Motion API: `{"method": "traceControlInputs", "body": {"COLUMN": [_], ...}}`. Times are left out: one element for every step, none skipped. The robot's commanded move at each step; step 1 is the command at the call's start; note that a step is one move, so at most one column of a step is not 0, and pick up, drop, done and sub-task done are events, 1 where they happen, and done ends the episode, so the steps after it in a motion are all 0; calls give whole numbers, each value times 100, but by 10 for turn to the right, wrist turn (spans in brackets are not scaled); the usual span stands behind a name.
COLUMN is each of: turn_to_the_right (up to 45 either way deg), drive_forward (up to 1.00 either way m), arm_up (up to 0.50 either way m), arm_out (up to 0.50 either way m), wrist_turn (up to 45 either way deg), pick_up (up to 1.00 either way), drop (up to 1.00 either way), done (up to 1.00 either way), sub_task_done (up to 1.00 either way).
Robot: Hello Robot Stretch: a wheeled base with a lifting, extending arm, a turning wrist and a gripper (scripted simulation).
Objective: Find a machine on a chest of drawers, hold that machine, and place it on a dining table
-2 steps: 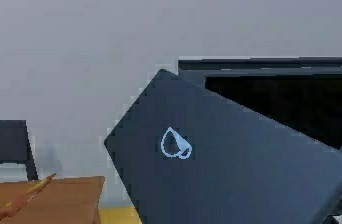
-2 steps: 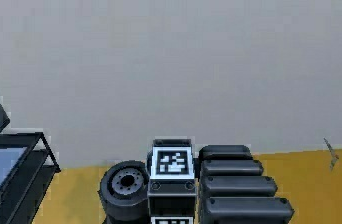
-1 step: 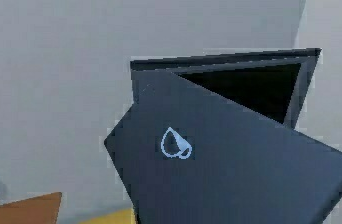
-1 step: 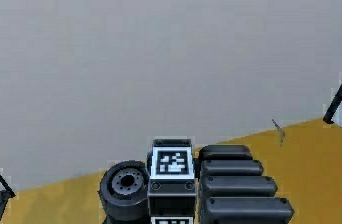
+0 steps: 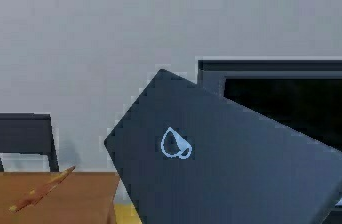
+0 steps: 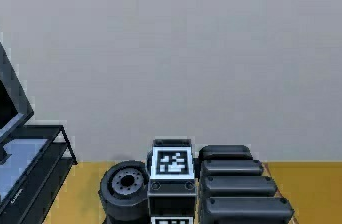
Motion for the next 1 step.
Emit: {"method": "traceControlInputs", "body": {"turn_to_the_right": [150], "drive_forward": [0], "arm_up": [0], "arm_out": [0], "wrist_turn": [0], "pick_up": [0], "drop": [0], "done": [0], "sub_task_done": [0]}}
